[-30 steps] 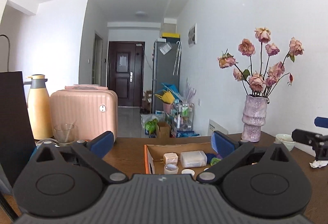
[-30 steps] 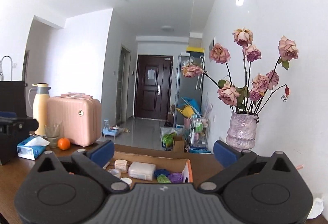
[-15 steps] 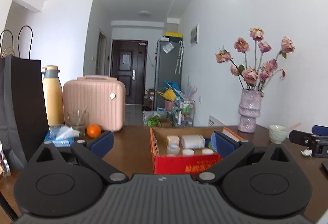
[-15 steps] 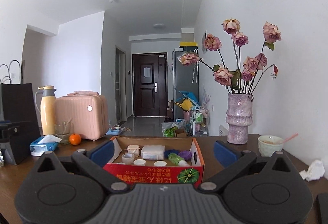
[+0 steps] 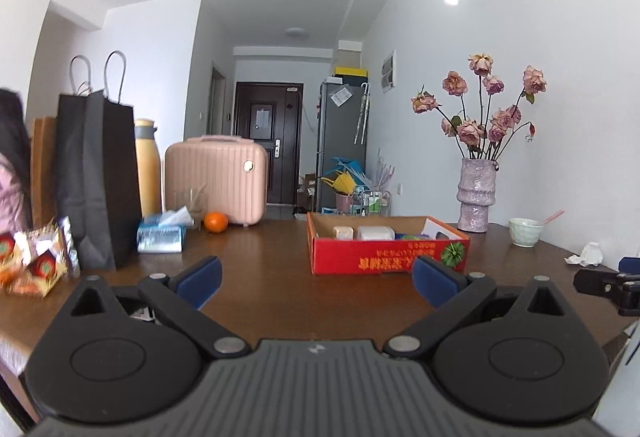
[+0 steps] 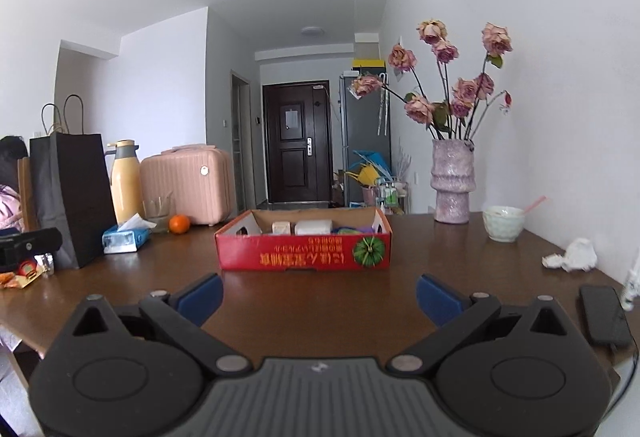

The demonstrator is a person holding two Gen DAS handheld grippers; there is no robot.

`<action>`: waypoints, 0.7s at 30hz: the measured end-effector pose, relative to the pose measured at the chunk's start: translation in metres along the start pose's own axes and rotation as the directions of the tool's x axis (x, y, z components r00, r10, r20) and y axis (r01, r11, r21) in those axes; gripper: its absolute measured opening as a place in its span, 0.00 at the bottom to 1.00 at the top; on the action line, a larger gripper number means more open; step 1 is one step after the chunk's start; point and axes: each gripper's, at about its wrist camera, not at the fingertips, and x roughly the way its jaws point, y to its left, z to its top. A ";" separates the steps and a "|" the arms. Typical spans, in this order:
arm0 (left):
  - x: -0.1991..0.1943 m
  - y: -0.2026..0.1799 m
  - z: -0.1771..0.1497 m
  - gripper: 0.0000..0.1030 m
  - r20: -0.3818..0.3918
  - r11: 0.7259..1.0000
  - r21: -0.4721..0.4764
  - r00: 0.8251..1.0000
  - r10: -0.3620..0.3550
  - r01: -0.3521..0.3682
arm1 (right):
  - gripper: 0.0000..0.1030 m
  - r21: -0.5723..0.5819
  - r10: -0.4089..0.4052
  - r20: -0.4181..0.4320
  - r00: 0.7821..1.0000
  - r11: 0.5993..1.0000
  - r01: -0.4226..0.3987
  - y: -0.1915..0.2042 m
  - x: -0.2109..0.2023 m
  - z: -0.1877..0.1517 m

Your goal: Organize rigid objects

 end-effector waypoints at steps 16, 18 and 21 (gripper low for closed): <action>-0.022 -0.001 -0.025 1.00 -0.062 0.997 0.065 0.997 -0.039 0.043 | 1.00 -0.089 0.046 -0.025 0.999 0.995 -0.048 0.057 -0.049 -0.030; -0.022 -0.004 -0.025 1.00 -0.062 0.996 0.071 0.997 -0.044 0.049 | 1.00 -0.079 0.041 -0.026 0.999 0.996 -0.043 0.055 -0.049 -0.030; -0.021 -0.004 -0.025 1.00 -0.063 0.996 0.074 0.997 -0.039 0.044 | 1.00 -0.061 0.042 -0.040 0.998 0.997 -0.044 0.051 -0.047 -0.029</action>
